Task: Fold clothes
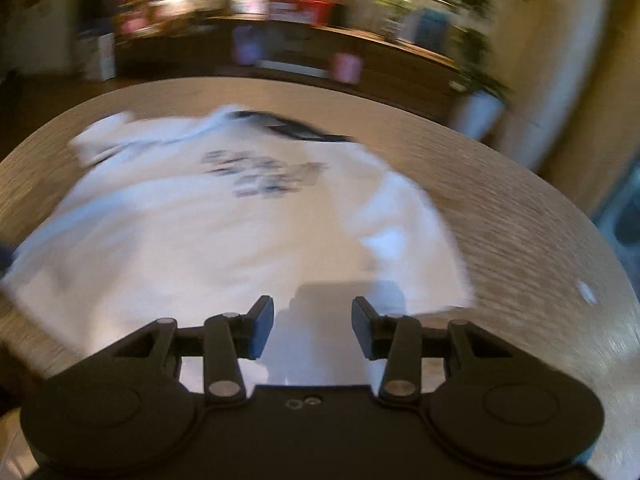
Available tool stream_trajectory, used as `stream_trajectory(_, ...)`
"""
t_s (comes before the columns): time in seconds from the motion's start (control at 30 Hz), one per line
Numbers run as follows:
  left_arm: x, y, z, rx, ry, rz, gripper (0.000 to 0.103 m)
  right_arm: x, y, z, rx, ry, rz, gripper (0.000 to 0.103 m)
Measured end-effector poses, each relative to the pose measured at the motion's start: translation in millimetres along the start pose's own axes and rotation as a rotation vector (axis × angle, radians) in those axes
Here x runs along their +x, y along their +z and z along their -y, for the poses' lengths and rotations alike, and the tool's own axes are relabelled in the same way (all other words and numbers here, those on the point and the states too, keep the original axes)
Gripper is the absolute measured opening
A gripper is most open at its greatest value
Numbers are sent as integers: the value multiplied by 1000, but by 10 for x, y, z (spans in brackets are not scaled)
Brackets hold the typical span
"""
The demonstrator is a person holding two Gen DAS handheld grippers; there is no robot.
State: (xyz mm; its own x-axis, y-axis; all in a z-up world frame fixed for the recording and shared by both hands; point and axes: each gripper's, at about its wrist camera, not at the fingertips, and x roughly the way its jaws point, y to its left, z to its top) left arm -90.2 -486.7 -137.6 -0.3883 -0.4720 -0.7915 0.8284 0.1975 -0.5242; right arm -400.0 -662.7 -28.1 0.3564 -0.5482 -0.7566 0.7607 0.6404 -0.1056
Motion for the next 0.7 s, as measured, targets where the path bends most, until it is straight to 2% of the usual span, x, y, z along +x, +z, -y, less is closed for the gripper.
stream_trajectory(0.23,145,143,68,27,-39,-28,75,468,278,1012,284,-85,-94,103)
stream_trajectory(0.37,240,174,36,30,-45,-56,75,843,217,1336,399,-98,-165,103)
stream_trajectory(0.57,276,139,-53,14,-71,-72,75,1187,169,1421,393,-50,-219,103)
stream_trajectory(0.7,251,121,-90,7,-83,-71,75,1235,190,1217,243,-38,-234,103)
